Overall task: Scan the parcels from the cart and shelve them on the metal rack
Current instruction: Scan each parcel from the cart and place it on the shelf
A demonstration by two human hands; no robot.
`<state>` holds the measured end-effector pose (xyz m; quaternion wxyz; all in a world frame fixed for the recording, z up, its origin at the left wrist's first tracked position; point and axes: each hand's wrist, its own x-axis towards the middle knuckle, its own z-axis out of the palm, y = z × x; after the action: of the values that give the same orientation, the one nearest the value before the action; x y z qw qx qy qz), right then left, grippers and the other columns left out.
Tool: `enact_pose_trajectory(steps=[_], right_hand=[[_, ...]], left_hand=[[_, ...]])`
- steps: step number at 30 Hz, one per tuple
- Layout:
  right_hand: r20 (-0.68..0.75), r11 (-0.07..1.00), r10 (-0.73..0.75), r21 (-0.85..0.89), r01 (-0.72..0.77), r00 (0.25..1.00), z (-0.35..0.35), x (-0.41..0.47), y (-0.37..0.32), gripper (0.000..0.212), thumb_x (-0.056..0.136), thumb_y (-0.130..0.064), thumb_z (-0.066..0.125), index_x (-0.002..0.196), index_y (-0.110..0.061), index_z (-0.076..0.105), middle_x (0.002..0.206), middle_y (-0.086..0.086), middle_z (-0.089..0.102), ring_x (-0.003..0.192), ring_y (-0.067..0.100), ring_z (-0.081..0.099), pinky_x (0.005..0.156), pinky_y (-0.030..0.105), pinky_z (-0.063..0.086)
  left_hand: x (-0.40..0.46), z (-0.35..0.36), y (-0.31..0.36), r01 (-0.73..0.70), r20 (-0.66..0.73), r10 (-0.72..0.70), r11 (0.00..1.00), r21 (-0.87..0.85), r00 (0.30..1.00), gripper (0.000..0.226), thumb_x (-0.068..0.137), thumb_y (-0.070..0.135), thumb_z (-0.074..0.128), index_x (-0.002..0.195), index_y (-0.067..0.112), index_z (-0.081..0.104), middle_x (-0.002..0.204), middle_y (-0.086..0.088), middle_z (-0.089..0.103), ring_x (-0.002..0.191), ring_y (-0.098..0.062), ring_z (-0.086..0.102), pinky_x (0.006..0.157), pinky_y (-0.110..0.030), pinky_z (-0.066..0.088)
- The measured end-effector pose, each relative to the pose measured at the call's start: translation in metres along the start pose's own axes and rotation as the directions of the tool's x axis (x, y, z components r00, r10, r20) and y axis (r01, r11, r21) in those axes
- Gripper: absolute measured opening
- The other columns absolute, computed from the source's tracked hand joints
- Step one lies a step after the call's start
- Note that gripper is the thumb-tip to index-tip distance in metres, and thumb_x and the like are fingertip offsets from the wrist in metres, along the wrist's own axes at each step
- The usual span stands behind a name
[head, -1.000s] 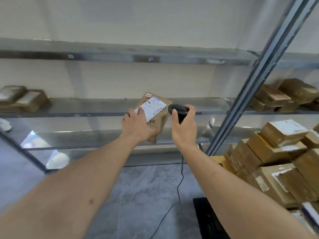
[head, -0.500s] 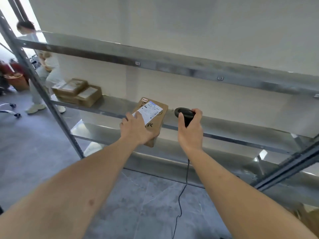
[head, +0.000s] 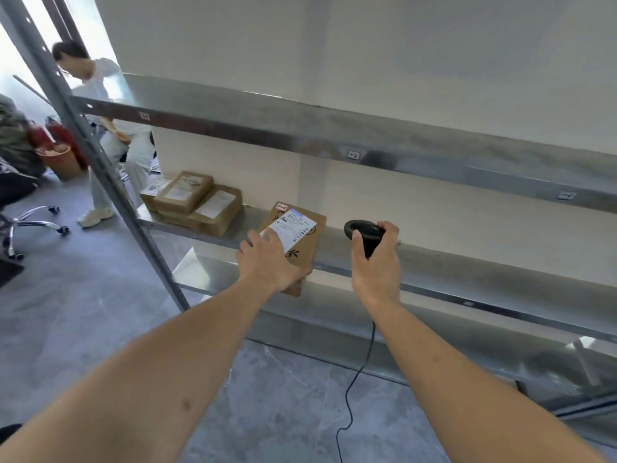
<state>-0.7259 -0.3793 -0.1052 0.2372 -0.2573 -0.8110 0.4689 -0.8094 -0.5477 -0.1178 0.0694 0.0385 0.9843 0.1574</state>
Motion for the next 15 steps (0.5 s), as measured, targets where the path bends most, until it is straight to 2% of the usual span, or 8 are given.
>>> enact_pose_trajectory(steps=[3, 8, 11, 15], right_hand=[[0.045, 1.0, -0.002, -0.007, 0.003, 0.999, 0.039, 0.025, -0.001, 0.042, 0.105, -0.046, 0.053, 0.141, -0.032, 0.035, 0.109, -0.002, 0.065, 0.094, 0.024, 0.068, 0.084, 0.047, 0.058], [0.133, 1.0, -0.005, -0.011, 0.006, 0.991, 0.112, 0.073, 0.004, 0.044, 0.106, -0.045, 0.053, 0.142, -0.03, 0.035, 0.113, 0.001, 0.067, 0.097, 0.024, 0.067, 0.083, 0.04, 0.055], [0.181, 1.0, -0.009, -0.016, 0.013, 0.983, 0.15, 0.099, 0.008, 0.044, 0.106, -0.042, 0.055, 0.142, -0.027, 0.037, 0.109, -0.003, 0.065, 0.095, 0.021, 0.066, 0.078, 0.032, 0.048], [0.244, 0.998, 0.017, -0.055, -0.004, 0.97, 0.189, 0.127, 0.007, 0.045, 0.106, -0.043, 0.055, 0.144, -0.027, 0.037, 0.105, -0.004, 0.061, 0.09, 0.018, 0.06, 0.078, 0.033, 0.048]], left_hand=[[0.036, 0.003, -0.013, 0.028, 0.015, -0.028, 0.999, 0.014, 0.999, 0.12, 0.065, 0.086, 0.071, 0.151, 0.011, 0.033, 0.136, -0.017, 0.037, 0.127, -0.041, 0.044, 0.108, -0.048, 0.039], [0.102, 0.012, -0.037, 0.077, 0.024, -0.077, 0.997, 0.022, 0.997, 0.117, 0.066, 0.087, 0.07, 0.149, 0.012, 0.034, 0.135, -0.016, 0.038, 0.125, -0.041, 0.044, 0.104, -0.049, 0.041], [0.137, 0.016, -0.047, 0.111, 0.039, -0.112, 0.993, 0.027, 0.993, 0.117, 0.064, 0.089, 0.068, 0.146, 0.011, 0.037, 0.132, -0.016, 0.039, 0.123, -0.04, 0.045, 0.101, -0.048, 0.043], [0.175, 0.018, -0.058, 0.131, 0.068, -0.133, 0.991, 0.032, 0.989, 0.117, 0.064, 0.089, 0.069, 0.145, 0.011, 0.037, 0.135, -0.018, 0.039, 0.124, -0.041, 0.045, 0.102, -0.049, 0.044]])
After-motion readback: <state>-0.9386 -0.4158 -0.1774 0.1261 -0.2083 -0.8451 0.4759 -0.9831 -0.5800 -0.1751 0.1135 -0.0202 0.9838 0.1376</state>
